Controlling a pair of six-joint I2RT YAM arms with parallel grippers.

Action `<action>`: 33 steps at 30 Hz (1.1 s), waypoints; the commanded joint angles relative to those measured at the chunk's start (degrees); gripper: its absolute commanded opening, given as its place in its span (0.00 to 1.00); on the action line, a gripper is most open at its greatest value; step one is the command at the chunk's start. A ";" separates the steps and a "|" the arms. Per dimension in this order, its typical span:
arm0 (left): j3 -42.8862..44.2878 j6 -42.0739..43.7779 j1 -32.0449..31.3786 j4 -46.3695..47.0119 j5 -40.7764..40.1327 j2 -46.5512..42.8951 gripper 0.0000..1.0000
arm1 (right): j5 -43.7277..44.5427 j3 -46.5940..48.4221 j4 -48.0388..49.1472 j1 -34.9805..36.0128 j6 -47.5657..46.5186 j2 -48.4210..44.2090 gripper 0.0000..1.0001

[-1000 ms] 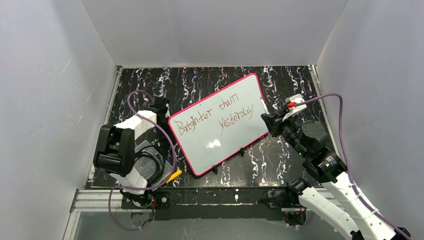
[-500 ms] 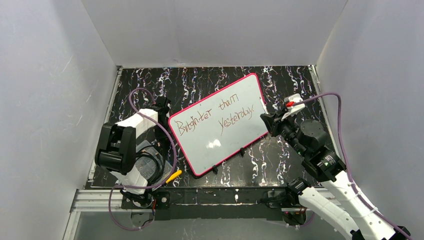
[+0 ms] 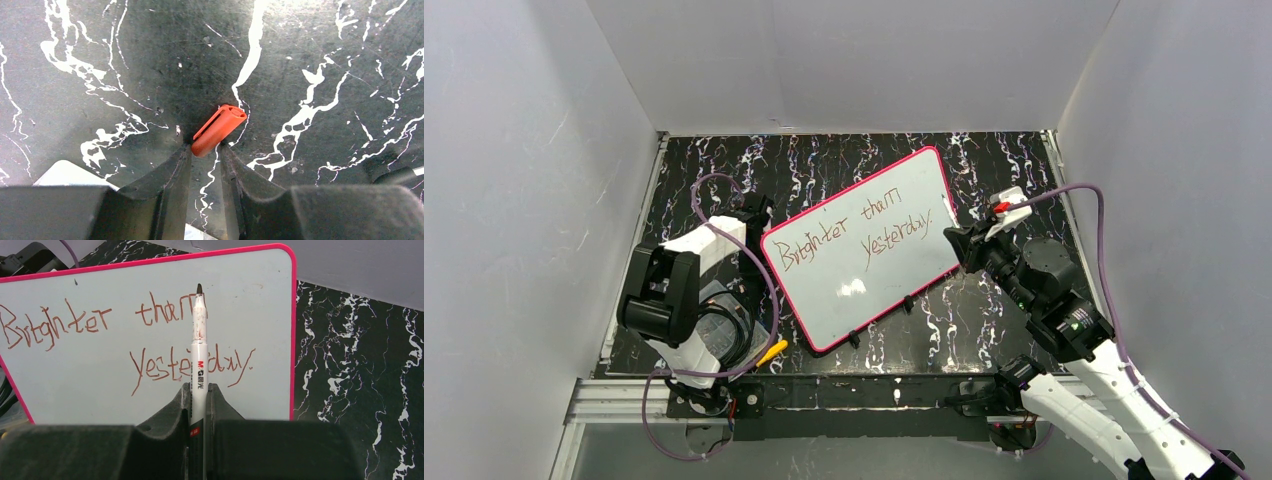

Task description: Write a sentence on the whiteboard

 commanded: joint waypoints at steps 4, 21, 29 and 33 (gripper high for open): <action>0.27 0.35 -1.22 -2.22 1.46 0.46 0.29 | 0.41 0.20 2.91 -0.26 0.28 0.30 0.01; 4.56 2.99 -1.23 -2.84 -2.95 3.02 0.34 | 0.16 0.46 2.74 -0.26 0.31 0.85 0.01; 3.62 3.98 -1.70 -1.46 2.22 3.32 0.28 | 0.37 0.38 2.73 -0.22 0.29 0.99 0.01; 3.36 3.45 -1.76 -2.38 1.31 4.06 0.13 | 0.30 0.46 2.73 -0.26 0.27 1.04 0.01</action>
